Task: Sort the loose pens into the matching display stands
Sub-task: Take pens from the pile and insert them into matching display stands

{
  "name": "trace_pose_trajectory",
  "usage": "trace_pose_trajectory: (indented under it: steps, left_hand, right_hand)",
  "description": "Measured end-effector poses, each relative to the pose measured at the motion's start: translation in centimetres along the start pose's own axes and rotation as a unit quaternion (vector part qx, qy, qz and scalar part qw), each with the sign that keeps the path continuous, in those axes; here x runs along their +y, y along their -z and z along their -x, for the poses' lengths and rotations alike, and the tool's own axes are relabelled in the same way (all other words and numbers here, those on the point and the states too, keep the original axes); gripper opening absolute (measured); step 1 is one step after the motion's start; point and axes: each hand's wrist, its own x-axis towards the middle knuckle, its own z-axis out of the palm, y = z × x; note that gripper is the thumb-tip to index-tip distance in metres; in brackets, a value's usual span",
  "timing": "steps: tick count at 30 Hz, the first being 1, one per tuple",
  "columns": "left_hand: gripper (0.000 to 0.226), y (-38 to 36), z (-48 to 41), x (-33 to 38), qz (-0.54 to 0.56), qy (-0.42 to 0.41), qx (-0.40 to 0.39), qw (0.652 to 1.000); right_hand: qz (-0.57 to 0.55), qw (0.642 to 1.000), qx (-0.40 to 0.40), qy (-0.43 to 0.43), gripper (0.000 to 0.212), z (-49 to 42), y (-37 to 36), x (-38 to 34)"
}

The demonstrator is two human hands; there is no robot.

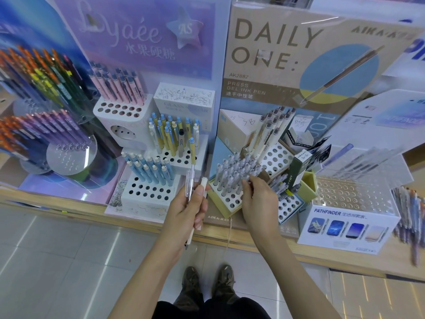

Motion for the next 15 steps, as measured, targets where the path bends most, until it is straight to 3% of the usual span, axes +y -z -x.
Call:
trace_pose_trajectory:
  steps: [8, 13, 15]
  left_hand:
    - [0.02, -0.2, -0.2, 0.2, 0.013, 0.027, -0.032, 0.999]
    - [0.019, -0.2, -0.4, 0.3, 0.153, 0.111, -0.078, 0.979]
    - [0.017, -0.2, -0.5, -0.1, 0.131, 0.104, -0.065, 0.984]
  right_hand:
    - [0.006, 0.999, 0.012, -0.043, 0.018, 0.5, 2.3, -1.6]
    - [-0.204, 0.975, -0.067, -0.066, 0.009, -0.2, 4.3, -3.5]
    - [-0.284, 0.946, -0.128, -0.095, 0.009, -0.5, 4.8, -3.9]
